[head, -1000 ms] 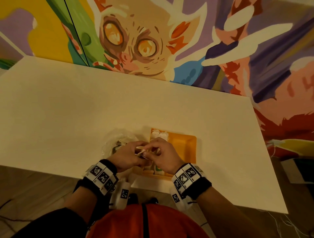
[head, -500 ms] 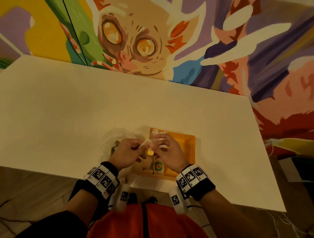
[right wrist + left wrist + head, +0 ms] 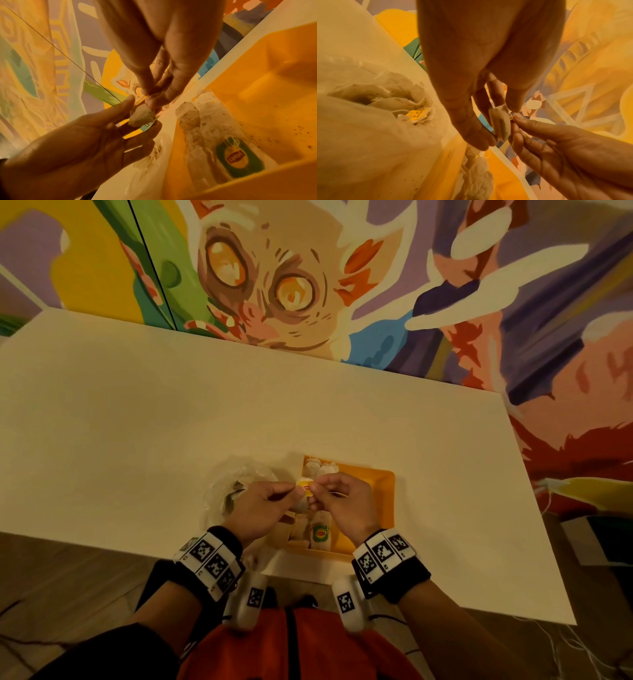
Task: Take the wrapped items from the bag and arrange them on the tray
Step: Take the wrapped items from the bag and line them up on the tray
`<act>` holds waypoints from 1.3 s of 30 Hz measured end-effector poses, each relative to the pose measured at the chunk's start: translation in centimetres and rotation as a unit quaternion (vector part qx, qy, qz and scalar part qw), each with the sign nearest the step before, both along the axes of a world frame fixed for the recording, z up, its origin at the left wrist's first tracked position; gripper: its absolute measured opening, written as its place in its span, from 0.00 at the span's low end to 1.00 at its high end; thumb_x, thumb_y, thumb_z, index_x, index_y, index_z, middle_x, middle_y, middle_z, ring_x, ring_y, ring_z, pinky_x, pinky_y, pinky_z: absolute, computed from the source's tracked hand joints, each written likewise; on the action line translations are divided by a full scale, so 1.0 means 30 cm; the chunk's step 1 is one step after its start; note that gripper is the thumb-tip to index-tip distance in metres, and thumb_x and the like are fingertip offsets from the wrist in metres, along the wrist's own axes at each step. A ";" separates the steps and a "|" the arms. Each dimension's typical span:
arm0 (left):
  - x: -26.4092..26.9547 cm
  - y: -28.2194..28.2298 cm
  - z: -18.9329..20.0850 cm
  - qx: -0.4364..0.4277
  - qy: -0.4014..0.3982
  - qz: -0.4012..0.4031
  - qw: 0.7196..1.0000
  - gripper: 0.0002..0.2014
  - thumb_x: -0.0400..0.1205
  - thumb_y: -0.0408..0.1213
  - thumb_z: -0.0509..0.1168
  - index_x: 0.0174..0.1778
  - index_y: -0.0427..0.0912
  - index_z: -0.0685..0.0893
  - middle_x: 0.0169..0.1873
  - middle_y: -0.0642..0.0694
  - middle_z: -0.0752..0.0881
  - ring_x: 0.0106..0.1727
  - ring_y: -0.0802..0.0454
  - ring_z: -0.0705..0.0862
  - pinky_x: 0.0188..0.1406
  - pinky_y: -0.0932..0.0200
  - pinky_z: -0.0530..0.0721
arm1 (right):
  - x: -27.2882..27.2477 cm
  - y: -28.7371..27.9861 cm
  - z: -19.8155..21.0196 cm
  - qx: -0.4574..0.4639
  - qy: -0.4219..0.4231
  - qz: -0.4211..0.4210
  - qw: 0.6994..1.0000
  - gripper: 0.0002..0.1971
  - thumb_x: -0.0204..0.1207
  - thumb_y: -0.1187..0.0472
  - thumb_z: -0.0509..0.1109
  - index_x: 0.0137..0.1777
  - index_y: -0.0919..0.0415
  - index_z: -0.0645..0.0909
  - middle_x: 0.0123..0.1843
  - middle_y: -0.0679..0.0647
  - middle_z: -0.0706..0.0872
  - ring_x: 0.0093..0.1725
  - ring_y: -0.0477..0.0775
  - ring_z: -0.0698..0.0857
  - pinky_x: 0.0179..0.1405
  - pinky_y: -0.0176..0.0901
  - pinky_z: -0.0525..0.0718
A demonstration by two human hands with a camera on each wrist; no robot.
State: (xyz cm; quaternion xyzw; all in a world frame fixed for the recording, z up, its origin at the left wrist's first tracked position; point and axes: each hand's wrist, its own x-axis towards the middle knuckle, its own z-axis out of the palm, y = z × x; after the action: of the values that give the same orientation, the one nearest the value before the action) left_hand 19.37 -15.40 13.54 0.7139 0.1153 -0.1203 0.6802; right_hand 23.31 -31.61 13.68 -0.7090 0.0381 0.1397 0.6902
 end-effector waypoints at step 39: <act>0.020 -0.034 -0.059 0.313 0.033 -0.068 0.947 0.15 0.76 0.31 0.73 0.58 0.44 0.84 0.44 0.49 0.88 0.41 0.57 0.84 0.40 0.69 0.80 | -0.028 -0.126 -0.181 -0.396 0.044 0.205 0.894 0.11 0.68 0.60 0.80 0.46 0.57 0.80 0.40 0.50 0.84 0.34 0.41 0.79 0.25 0.23 0.73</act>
State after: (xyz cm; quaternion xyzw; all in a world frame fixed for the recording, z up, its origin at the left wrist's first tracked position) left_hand 19.97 -16.43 11.78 0.8924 0.1208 -0.1479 0.4089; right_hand 22.46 -35.40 8.23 -0.9089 -0.0260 0.2824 0.3058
